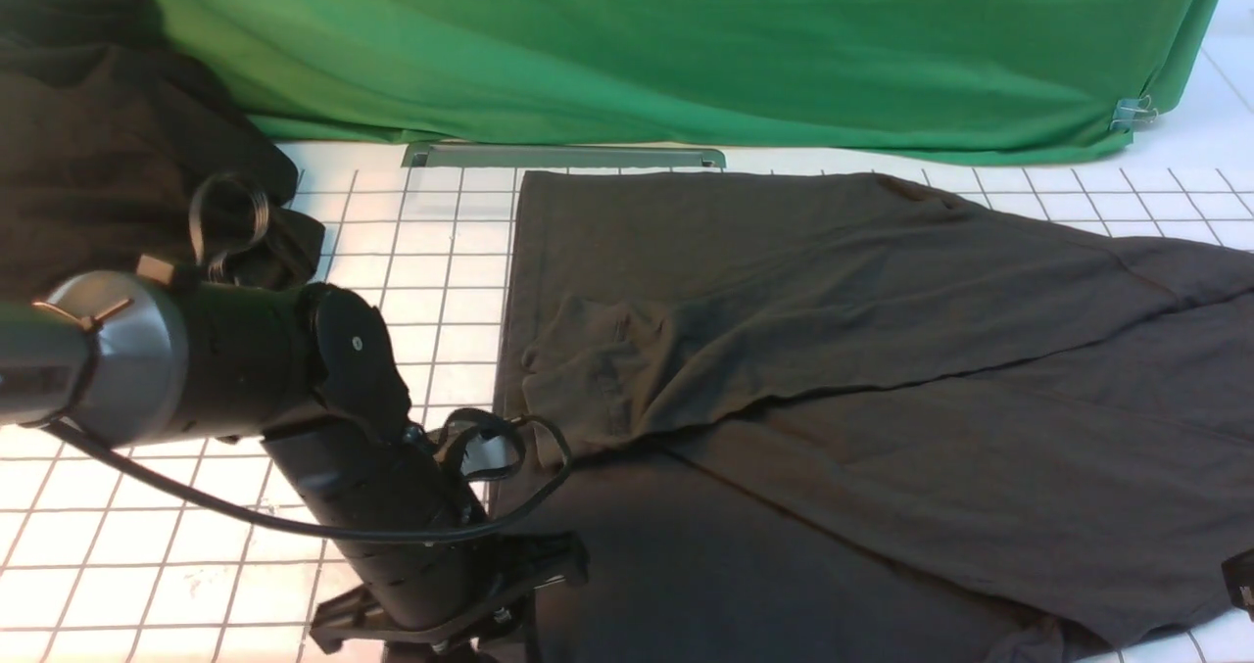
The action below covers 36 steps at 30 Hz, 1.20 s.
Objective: Fold a long-sleeved shirt over a white checkered tablecloth.
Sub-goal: 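Grasp the near edge of the shirt at its hem and shoulder corners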
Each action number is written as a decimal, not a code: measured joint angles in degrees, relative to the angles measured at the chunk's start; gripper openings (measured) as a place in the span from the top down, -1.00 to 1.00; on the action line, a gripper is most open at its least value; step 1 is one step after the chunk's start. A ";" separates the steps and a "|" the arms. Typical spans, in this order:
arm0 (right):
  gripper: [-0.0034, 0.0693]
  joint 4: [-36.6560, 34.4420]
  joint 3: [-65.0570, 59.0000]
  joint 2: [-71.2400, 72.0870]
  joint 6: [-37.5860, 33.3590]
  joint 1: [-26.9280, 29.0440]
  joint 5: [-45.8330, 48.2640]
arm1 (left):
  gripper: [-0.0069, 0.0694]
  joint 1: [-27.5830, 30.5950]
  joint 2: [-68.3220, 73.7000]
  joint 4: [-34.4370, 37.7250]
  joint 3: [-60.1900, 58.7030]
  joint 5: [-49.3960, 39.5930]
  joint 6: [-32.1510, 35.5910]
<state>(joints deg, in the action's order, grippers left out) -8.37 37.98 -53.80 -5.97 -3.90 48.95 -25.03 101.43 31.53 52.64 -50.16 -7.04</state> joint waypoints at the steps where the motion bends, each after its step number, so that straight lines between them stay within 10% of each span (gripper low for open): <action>1: 0.24 0.01 0.00 0.00 0.00 0.00 0.00 | 0.35 -0.05 0.08 0.73 0.00 0.00 0.75; 13: 0.24 0.06 0.00 0.00 -0.23 -1.29 2.36 | 0.80 -0.05 -7.00 -7.00 -0.31 0.28 -3.67; 23: -0.41 4.25 0.00 -5.83 -2.46 -22.07 2.96 | 0.80 -0.05 -13.48 -17.53 -0.31 -3.63 -9.05; 36: -0.49 25.39 2.00 -27.73 6.29 -34.80 -0.45 | 0.80 -0.05 -13.48 -18.55 -0.31 -3.64 -9.10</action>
<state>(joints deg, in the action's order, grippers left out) 17.03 39.98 -81.54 0.33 -38.70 48.50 -25.08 87.96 12.98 52.33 -53.80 -16.13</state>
